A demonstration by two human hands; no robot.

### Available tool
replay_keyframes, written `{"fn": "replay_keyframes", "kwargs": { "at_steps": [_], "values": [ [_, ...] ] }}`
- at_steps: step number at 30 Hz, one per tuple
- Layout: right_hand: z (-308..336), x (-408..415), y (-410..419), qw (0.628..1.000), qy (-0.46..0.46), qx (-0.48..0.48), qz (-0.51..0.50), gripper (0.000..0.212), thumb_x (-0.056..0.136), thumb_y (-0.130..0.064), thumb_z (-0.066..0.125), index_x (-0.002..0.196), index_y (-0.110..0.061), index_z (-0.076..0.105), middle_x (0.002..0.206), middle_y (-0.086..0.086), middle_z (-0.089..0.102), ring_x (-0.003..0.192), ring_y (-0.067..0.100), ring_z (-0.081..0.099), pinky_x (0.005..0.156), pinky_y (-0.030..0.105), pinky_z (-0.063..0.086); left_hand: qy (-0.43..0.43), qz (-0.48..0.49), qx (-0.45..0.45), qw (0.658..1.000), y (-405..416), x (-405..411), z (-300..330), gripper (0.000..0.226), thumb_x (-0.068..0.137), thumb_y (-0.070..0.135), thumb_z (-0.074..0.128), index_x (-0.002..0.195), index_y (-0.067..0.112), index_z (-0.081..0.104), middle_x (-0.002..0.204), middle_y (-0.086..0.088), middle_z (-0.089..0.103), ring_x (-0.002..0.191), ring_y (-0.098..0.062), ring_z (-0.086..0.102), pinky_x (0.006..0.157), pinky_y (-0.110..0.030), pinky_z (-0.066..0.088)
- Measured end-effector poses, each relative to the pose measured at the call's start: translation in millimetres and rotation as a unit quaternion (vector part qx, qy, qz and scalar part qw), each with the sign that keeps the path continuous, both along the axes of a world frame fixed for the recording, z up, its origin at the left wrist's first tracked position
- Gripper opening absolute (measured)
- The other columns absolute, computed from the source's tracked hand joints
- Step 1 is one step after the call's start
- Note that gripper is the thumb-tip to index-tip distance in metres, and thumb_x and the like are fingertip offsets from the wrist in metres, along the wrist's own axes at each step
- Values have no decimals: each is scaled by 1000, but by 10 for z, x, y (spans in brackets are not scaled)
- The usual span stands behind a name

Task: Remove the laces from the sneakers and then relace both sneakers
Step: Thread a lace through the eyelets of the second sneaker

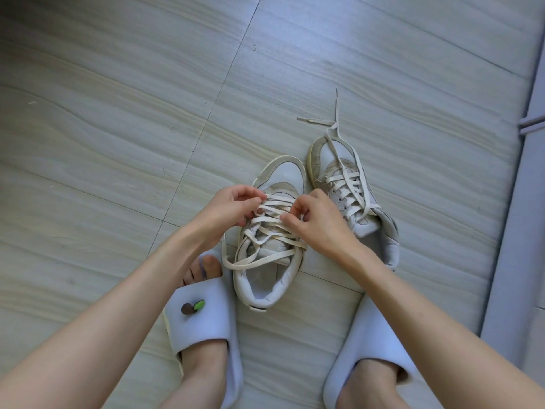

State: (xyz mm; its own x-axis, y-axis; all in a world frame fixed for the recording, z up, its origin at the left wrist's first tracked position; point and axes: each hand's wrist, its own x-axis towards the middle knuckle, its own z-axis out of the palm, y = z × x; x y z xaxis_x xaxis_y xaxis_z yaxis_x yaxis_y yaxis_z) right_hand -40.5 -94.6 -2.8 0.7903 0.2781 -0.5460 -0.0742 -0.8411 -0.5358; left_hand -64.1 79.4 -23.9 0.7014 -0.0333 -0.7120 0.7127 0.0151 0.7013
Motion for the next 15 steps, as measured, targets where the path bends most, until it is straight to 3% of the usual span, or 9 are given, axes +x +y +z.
{"fn": "replay_keyframes", "kwargs": {
  "at_steps": [6,9,13,15],
  "values": [
    [24,-62,-41,1000,21,4,3,7,87,-28,64,84,-22,61,90,-7,41,79,5,44,72,18,29,-13,-36,32,999,50,-88,-42,15,93,21,55,96,10,65,80,1,61,68,-9,48,60,-20,39],
    [50,-22,-36,997,54,43,-45,9,87,-22,62,79,-19,61,90,-8,46,77,3,48,73,17,37,-21,-80,44,996,75,-106,-54,23,89,33,60,89,11,68,78,-1,59,70,-9,48,59,-19,38],
    [85,8,-46,984,101,92,-111,13,89,-17,57,82,-8,63,96,2,54,88,22,61,87,40,51,-19,-98,52,994,60,-51,-34,22,88,39,59,79,21,69,74,7,61,69,-7,48,60,-21,36],
    [80,6,-41,985,100,88,-109,13,90,-18,56,80,-12,62,101,4,54,87,20,60,85,37,51,-17,-99,58,993,29,-9,-15,25,87,43,58,75,24,68,74,10,63,66,-5,48,58,-19,36]
  ]
}}
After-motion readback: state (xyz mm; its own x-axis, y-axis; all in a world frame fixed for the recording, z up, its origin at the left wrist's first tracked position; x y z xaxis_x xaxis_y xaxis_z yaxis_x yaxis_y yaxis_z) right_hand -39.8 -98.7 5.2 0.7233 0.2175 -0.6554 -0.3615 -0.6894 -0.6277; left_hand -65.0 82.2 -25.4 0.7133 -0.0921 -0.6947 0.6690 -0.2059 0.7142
